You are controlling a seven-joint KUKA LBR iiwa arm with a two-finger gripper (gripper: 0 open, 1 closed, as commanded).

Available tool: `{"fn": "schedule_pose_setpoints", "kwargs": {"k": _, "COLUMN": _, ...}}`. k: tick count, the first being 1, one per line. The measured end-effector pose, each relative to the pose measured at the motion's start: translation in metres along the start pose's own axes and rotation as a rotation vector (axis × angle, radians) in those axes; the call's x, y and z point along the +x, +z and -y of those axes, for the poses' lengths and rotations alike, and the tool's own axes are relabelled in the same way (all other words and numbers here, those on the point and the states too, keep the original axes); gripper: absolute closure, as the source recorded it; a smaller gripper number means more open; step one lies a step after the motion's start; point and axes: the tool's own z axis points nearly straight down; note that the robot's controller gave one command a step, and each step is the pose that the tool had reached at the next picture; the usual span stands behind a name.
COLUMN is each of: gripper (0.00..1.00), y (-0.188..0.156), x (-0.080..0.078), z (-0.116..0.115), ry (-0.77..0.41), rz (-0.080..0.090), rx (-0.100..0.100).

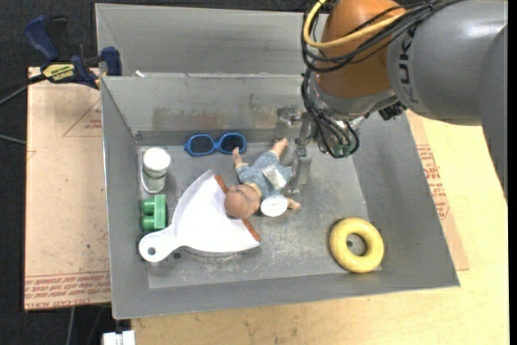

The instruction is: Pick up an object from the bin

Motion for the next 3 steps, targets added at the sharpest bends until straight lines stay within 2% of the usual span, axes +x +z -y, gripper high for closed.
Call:
{"fn": "schedule_pose_setpoints", "kwargs": {"k": 1, "gripper": 0.00, "y": 0.035, "x": 0.003, "z": 0.005, "ry": -0.064, "rz": 0.005, "rx": 0.000}}
{"fn": "schedule_pose_setpoints", "kwargs": {"k": 2, "gripper": 0.00, "y": 0.087, "x": 0.006, "z": 0.011, "ry": -0.173, "rz": 0.006, "rx": -0.002}}
{"fn": "schedule_pose_setpoints", "kwargs": {"k": 3, "gripper": 0.00, "y": 0.104, "x": -0.002, "z": 0.010, "ry": -0.182, "rz": 0.025, "rx": -0.002}}
